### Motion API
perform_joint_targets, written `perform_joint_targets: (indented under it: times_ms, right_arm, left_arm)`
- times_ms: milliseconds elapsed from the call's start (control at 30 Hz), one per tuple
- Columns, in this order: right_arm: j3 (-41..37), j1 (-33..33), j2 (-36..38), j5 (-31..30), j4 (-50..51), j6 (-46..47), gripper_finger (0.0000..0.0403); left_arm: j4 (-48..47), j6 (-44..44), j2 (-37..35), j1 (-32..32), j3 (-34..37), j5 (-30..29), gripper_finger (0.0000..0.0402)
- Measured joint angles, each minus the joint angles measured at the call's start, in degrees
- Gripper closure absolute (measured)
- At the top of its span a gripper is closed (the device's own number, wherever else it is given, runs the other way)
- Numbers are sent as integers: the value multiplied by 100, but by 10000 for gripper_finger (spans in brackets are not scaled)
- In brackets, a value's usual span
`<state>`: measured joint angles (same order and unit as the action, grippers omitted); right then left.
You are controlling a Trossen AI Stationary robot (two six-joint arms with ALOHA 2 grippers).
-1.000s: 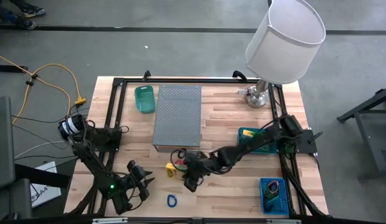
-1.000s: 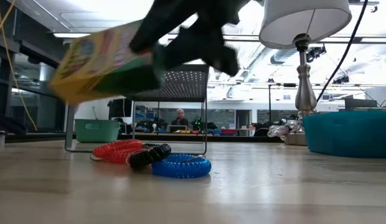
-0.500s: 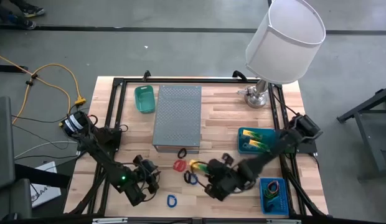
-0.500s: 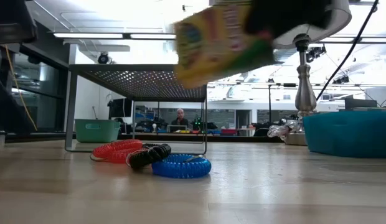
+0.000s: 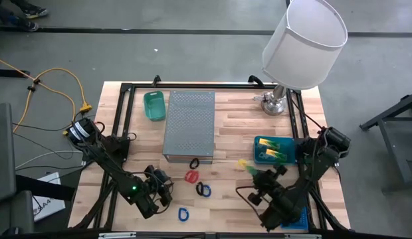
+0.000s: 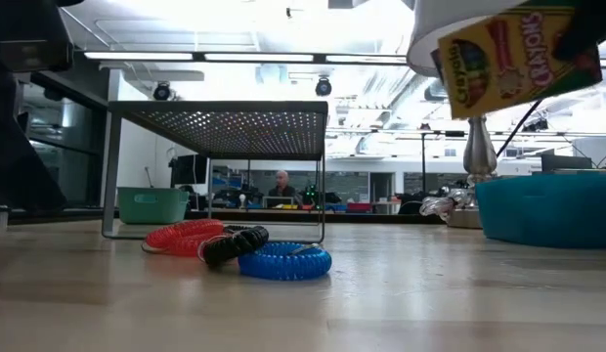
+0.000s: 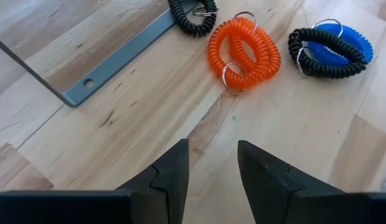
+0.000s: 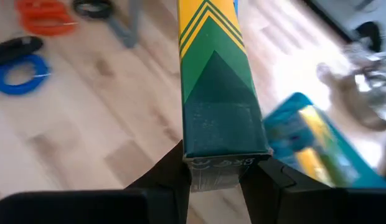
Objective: Pick & Place Office Desk Supplies
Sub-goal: Put the crayon box into the blue bin
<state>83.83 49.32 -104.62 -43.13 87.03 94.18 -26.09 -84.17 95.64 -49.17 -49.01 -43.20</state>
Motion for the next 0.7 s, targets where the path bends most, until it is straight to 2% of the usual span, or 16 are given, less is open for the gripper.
perform_joint_targets:
  times_ms: [67,167,333,533,700]
  right_arm:
    - [0,85,23,79,267,83,298]
    - [-139,113,137,282,240,-293,298]
    - [-783,170,420,467,272,-331,298]
    - [-1715,464,1139,467,15,-132,298]
    - [-2472,788,1981,448,-731,-121,298]
  left_arm:
    - [0,-79,0,0,0,0,270]
    - [2,-122,0,0,0,-2,270]
    - [4,-159,0,0,0,-8,270]
    - [4,-171,0,52,0,-13,270]
    - [27,-205,0,189,0,-13,270]
